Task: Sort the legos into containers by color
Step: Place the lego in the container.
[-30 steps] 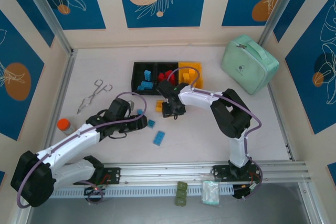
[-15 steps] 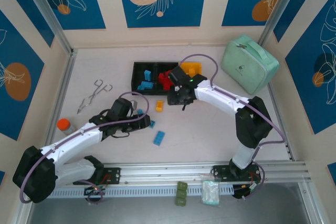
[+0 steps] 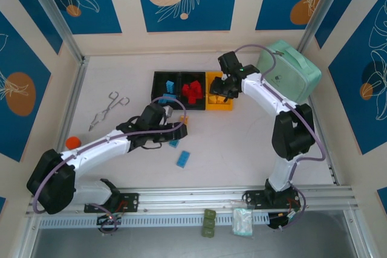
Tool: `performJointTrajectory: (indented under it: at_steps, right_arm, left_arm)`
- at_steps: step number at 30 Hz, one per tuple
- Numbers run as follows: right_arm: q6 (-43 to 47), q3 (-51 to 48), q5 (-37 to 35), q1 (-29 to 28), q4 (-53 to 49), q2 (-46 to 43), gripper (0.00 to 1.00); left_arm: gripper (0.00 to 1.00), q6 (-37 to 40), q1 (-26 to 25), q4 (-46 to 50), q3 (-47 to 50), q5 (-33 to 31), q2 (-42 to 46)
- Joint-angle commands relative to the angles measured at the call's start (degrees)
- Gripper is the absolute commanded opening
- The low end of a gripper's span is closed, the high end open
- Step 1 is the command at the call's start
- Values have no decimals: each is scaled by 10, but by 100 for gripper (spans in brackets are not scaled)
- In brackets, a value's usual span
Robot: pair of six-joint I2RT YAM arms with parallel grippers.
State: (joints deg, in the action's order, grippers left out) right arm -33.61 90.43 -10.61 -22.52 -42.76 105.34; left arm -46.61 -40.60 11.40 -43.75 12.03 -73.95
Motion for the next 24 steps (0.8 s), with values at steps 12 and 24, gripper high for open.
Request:
performJointTrajectory:
  at_steps: [12,24]
  right_arm:
    - [-48,253,54,47,-72,204,48]
    - [-67,319,54,45,-92,261,60]
  left_arm:
    - [71,-8,-15,-3,1,-5,0]
    - [71,-10,-16,10,12,-13,18]
